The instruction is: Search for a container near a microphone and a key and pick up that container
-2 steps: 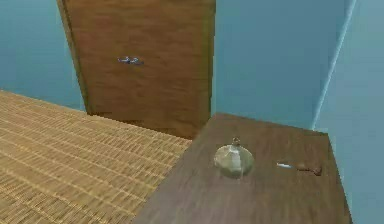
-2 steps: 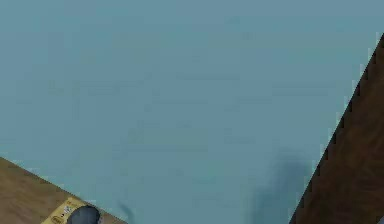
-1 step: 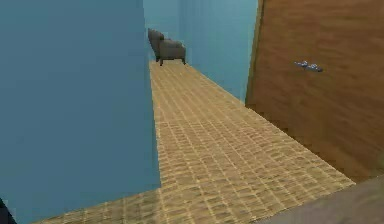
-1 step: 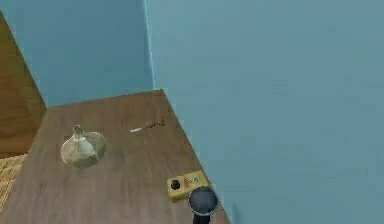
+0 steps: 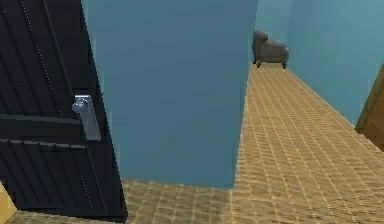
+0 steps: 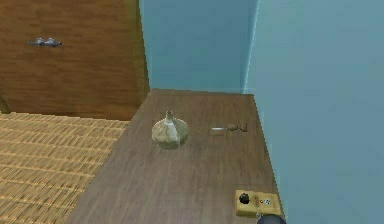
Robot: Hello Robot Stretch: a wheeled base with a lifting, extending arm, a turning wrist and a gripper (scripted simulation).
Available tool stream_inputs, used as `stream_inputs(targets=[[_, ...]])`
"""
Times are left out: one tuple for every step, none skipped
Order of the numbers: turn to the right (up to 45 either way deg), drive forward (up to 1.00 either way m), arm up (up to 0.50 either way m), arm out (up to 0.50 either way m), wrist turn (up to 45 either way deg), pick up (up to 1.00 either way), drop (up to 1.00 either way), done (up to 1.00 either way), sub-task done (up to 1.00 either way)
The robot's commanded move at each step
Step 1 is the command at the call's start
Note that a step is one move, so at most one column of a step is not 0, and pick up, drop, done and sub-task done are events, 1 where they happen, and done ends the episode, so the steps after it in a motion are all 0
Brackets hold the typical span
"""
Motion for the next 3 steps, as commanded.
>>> stream_inputs(targets=[[0.0,0.00,0.50,0.00,0.0,0.00,0.00,0.00,0.00],[0.0,0.00,0.38,0.00,0.0,0.00,0.00,0.00,0.00],[0.0,0.00,0.00,0.40,0.0,0.00,0.00,0.00,0.00]])
